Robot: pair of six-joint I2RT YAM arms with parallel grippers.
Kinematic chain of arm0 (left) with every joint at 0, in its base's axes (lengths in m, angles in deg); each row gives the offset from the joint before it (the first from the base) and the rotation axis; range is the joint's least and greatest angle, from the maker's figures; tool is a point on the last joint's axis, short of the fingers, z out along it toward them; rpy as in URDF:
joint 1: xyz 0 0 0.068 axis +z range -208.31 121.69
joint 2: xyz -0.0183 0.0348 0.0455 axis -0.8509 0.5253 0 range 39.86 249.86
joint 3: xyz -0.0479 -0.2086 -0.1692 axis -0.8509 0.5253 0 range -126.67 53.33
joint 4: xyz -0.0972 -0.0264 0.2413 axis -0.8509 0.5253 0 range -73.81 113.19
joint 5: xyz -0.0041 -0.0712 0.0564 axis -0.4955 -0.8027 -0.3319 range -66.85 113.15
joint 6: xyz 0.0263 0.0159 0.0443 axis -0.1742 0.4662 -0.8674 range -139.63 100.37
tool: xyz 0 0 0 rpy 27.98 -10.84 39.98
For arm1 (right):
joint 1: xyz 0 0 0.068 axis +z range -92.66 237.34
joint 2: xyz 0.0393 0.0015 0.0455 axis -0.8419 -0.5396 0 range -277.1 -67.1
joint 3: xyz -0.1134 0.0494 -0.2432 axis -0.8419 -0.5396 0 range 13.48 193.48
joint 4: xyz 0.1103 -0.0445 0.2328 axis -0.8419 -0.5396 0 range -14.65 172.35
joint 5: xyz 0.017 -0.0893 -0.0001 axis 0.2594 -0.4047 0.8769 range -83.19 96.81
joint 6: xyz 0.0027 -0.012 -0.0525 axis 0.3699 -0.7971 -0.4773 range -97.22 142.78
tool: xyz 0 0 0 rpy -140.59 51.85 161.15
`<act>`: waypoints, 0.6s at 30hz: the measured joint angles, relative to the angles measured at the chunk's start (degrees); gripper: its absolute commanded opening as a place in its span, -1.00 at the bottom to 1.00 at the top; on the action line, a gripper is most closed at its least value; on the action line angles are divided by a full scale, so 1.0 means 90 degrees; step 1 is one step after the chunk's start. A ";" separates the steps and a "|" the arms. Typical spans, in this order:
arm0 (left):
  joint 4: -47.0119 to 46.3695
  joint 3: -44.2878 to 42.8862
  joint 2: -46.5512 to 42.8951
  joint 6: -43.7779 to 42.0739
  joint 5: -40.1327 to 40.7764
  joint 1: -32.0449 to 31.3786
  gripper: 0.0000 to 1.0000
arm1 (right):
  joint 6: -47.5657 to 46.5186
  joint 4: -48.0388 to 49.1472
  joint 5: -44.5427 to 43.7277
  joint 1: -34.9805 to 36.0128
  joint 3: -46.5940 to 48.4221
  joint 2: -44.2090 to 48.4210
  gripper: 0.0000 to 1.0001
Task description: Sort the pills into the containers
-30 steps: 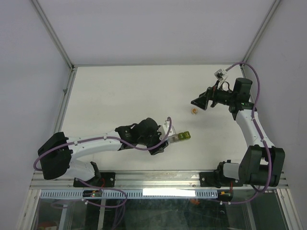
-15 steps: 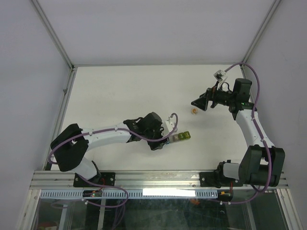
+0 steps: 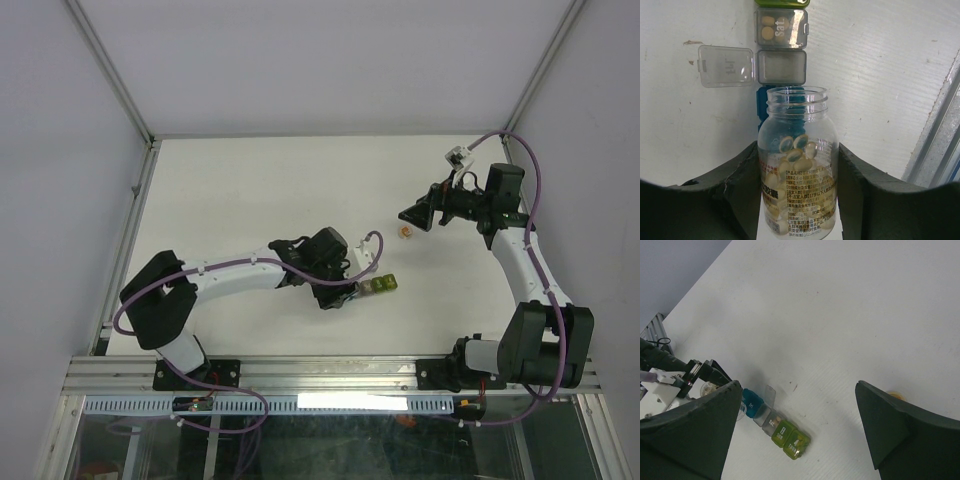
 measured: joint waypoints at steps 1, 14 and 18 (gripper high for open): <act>0.0063 -0.0044 0.0044 -0.0002 0.0002 0.0000 -1.00 | 0.0000 -0.0002 0.0000 0.0000 0.0000 0.0000 0.99; 0.0695 -0.0576 0.0442 -0.0041 0.0007 0.0000 -1.00 | -0.0002 -0.0010 0.0000 0.0000 0.0000 0.0000 0.99; 0.0848 -0.0682 0.0539 -0.0058 0.0010 0.0000 -1.00 | -0.0002 -0.0029 0.0002 0.0000 0.0000 0.0000 0.99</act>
